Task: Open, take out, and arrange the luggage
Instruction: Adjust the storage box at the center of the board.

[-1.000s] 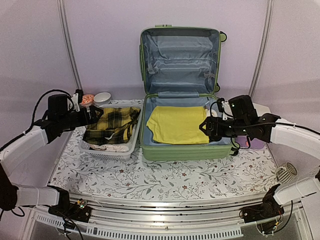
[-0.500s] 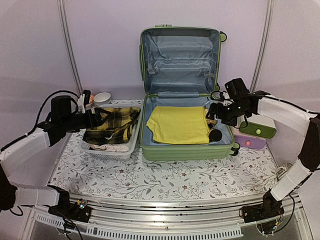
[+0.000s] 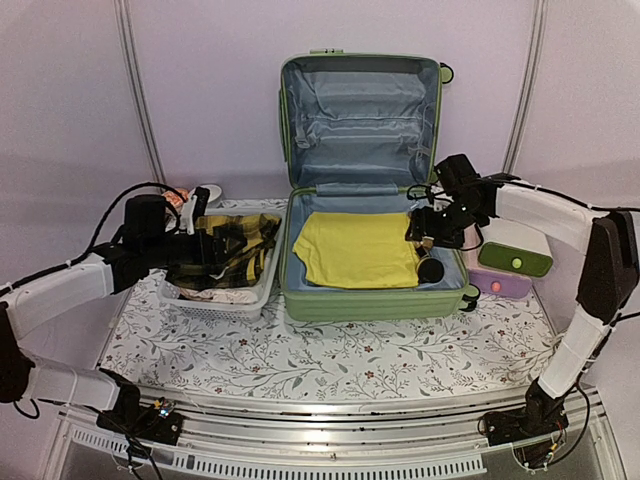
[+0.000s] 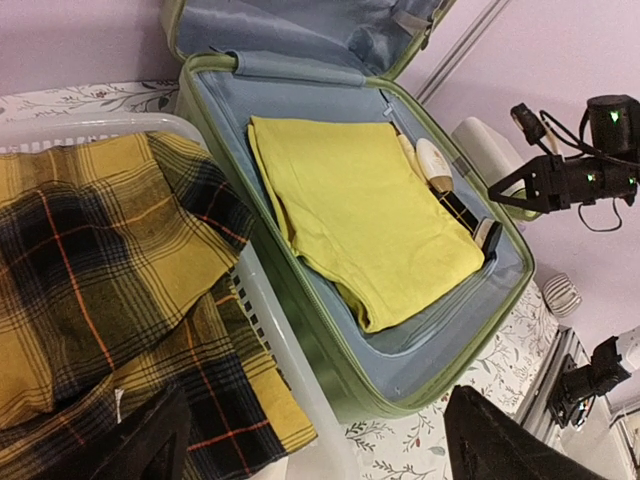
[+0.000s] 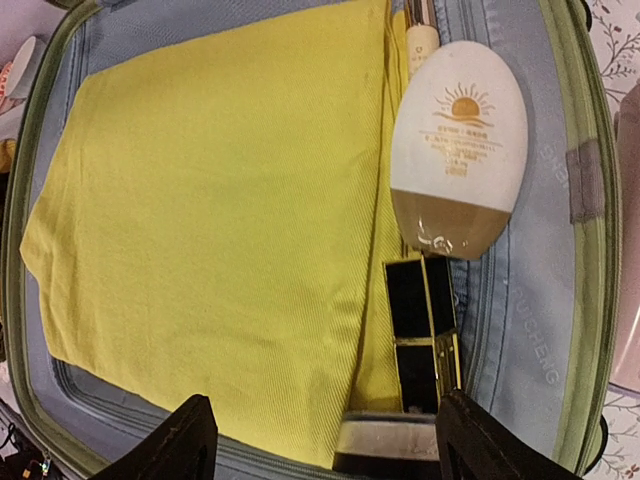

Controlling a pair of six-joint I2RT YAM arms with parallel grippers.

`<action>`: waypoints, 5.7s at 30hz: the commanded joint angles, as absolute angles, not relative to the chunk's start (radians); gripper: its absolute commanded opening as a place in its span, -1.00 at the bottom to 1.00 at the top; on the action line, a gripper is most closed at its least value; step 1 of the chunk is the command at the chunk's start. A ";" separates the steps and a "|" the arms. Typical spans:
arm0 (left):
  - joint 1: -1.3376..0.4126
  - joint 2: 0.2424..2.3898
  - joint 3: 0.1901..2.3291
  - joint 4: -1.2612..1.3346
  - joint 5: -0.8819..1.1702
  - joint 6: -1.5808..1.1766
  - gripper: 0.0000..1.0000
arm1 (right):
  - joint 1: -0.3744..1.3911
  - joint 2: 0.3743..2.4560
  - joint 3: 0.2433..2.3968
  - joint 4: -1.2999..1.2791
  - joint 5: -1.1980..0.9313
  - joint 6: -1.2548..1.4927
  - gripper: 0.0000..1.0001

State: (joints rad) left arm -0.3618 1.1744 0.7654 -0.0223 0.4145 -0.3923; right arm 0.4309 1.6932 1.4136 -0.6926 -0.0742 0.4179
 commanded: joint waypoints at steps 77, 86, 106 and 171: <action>-0.458 1.086 0.733 0.075 0.485 -0.377 0.80 | -0.162 0.699 0.082 0.323 -0.431 0.745 0.75; -0.469 1.102 0.733 0.099 0.516 -0.371 0.79 | -0.174 0.665 0.021 0.357 -0.425 0.816 0.74; -0.477 1.143 0.726 0.147 0.535 -0.373 0.79 | -0.262 1.138 0.000 0.798 -0.581 0.946 0.50; -0.506 1.103 0.729 0.078 0.486 -0.375 0.79 | -0.287 1.928 0.217 1.487 -0.548 1.193 -0.12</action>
